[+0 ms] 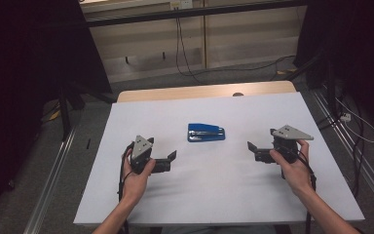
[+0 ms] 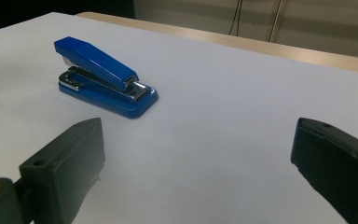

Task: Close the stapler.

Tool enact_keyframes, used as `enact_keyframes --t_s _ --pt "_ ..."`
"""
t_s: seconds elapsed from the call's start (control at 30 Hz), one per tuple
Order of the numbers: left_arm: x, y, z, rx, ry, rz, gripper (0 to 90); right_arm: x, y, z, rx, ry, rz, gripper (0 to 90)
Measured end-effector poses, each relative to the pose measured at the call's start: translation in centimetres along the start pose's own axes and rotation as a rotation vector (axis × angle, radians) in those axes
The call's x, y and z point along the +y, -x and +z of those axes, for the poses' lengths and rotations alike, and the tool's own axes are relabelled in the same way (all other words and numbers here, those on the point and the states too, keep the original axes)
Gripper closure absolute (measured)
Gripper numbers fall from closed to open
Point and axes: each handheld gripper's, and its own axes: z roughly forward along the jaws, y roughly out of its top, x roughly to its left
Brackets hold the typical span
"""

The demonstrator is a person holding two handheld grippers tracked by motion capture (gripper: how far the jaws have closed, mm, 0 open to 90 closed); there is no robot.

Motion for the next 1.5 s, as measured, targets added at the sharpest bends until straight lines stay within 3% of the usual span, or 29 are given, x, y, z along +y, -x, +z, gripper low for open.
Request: enact_keyframes --t_s 0.27,0.37,0.47,0.53,0.77,1.0,1.1,1.27,1.5 --pt "-0.6 -0.1 -2.0 0.005 0.011 -0.015 3.0 -0.6 0.5 -1.9 -0.026 0.003 0.001 2.8" --pt "-1.1 -0.3 -2.9 -0.005 -0.003 -0.08 3.3 -1.1 0.6 -2.8 -0.035 0.013 0.024 3.6" --pt "-1.5 -0.4 -3.6 0.012 -0.001 -0.061 3.3 -1.5 0.5 -3.3 -0.04 0.017 0.022 3.6" --pt "-1.8 -0.6 -3.9 0.021 0.005 -0.076 3.1 -1.8 0.3 -3.6 -0.04 0.014 0.027 3.6" --pt "-2.6 -0.9 -5.1 0.057 0.001 -0.066 3.1 -2.2 0.0 -4.6 -0.059 0.019 0.021 4.9" --pt "-3.1 -0.5 -6.0 0.065 -0.006 -0.023 3.0 -3.1 0.1 -5.7 -0.064 0.024 0.023 4.9" --pt "-3.2 -0.4 -6.2 0.06 -0.009 -0.03 3.0 -3.4 0.2 -6.2 -0.064 0.026 0.041 4.9" --pt "-3.4 -0.4 -6.5 0.068 0.0 -0.025 3.0 -3.7 -0.1 -6.6 -0.065 0.026 0.037 4.9" --pt "-3.7 -0.6 -6.9 0.081 0.021 -0.049 3.0 -4.4 -0.2 -7.3 -0.068 0.037 0.035 4.8"
